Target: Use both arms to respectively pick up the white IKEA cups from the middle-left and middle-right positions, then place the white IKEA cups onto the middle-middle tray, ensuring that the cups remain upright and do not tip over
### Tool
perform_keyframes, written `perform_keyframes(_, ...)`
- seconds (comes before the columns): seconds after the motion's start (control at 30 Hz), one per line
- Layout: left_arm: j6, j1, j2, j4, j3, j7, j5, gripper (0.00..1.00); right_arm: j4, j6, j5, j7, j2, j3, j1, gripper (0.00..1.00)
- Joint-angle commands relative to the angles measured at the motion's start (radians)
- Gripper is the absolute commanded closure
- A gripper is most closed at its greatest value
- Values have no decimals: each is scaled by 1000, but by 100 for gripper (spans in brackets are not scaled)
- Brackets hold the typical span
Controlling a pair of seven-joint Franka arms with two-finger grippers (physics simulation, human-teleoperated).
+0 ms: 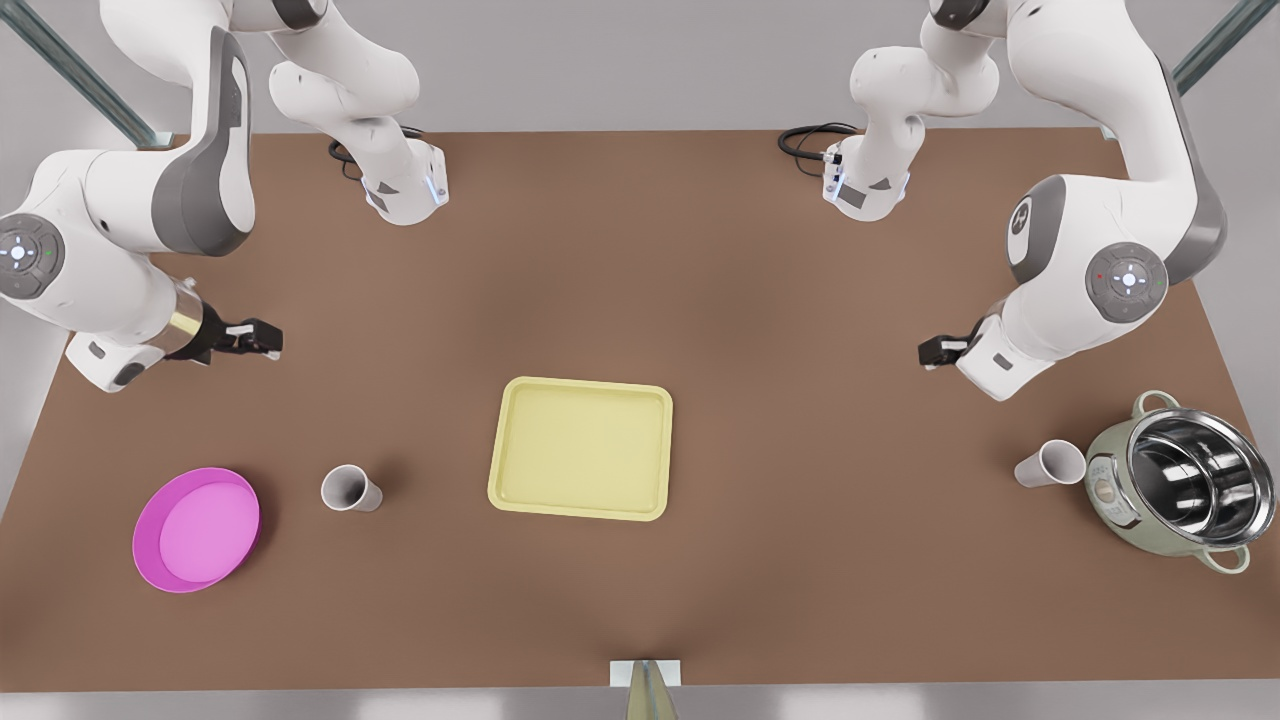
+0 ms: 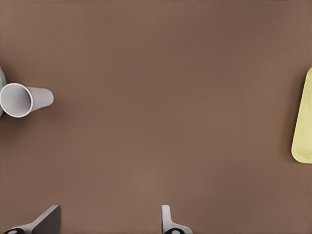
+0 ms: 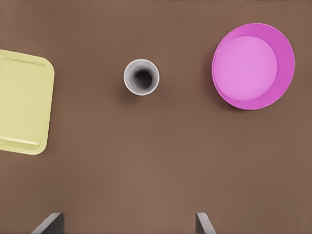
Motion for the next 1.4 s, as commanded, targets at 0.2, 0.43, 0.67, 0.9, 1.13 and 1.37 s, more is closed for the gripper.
perform_keyframes(0.2,435,219,278,-7,37,253,-7,0,108,26,2,-38,197,-9,-17,0)
perform_keyframes(0.43,630,344,409,-32,41,363,-5,0,234,88,5,-37,379,-9,-40,0)
perform_keyframes(0.67,661,374,441,-90,61,363,-4,0,218,190,12,-34,465,-8,-63,0)
perform_keyframes(0.9,658,368,458,-113,61,329,-4,38,220,228,67,-29,522,-8,-76,0)
perform_keyframes(1.13,661,368,467,-112,60,331,-4,40,230,337,118,-31,586,-6,-95,0)
perform_keyframes(1.37,661,368,475,-112,60,329,-4,79,203,357,121,-31,603,-3,-95,0)
